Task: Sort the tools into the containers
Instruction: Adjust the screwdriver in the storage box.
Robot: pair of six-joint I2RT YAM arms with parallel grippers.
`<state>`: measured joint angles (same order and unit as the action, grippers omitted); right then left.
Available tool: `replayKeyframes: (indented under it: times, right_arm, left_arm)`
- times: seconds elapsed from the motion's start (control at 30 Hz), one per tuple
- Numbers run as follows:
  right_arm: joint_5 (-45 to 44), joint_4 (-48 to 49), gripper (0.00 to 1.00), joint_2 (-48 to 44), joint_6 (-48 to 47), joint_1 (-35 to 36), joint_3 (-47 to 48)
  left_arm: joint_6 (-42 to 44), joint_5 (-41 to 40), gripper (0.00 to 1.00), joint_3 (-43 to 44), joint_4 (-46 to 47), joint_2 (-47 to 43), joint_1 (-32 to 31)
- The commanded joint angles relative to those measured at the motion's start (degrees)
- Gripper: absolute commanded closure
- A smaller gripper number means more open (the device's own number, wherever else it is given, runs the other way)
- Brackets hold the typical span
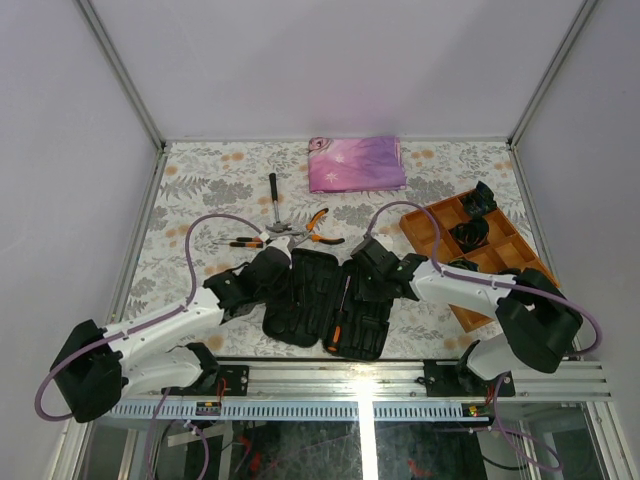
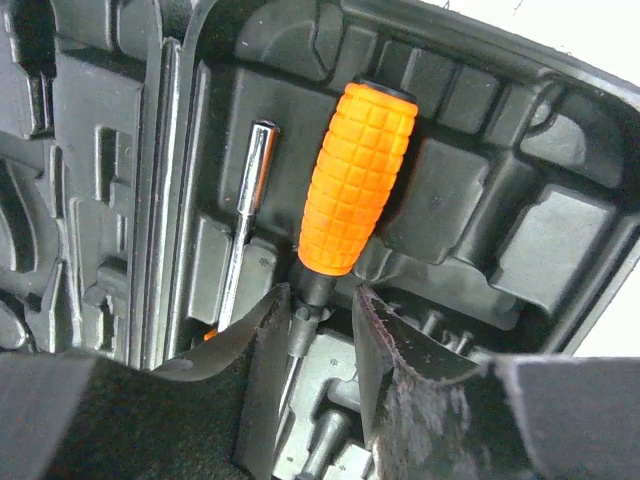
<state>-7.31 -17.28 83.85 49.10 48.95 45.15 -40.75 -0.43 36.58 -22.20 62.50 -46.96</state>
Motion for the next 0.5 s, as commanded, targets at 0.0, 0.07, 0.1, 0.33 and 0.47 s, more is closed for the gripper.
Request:
replayKeyframes:
  times: [0.0,0.07,0.1,0.33,0.47]
  right_arm:
    - [-1.23,1.07,0.64,1.52,0.89,-0.76,2.51]
    - [-2.57,0.50,0.66,2.64,0.40,-0.78,3.15]
    - [-3.52,0.17,0.66,3.02,0.01,-0.83,3.64]
    - [-10.04,-1.90,0.69,5.64,-2.91,-0.84,7.24]
    - [-11.40,-2.55,0.70,7.43,-3.97,-0.79,8.99]
  left_arm:
    - [-2.00,-0.74,0.41,-2.87,4.90,0.39,-0.86]
    - [-2.94,-0.98,0.41,-4.49,5.40,0.44,-0.98]
    - [-3.52,-0.99,0.42,-5.35,5.72,0.46,-1.09]
    - [-8.37,-1.51,0.45,-10.91,7.50,0.22,-3.96]
    - [-10.04,-1.67,0.46,-12.64,7.70,0.18,-4.93]
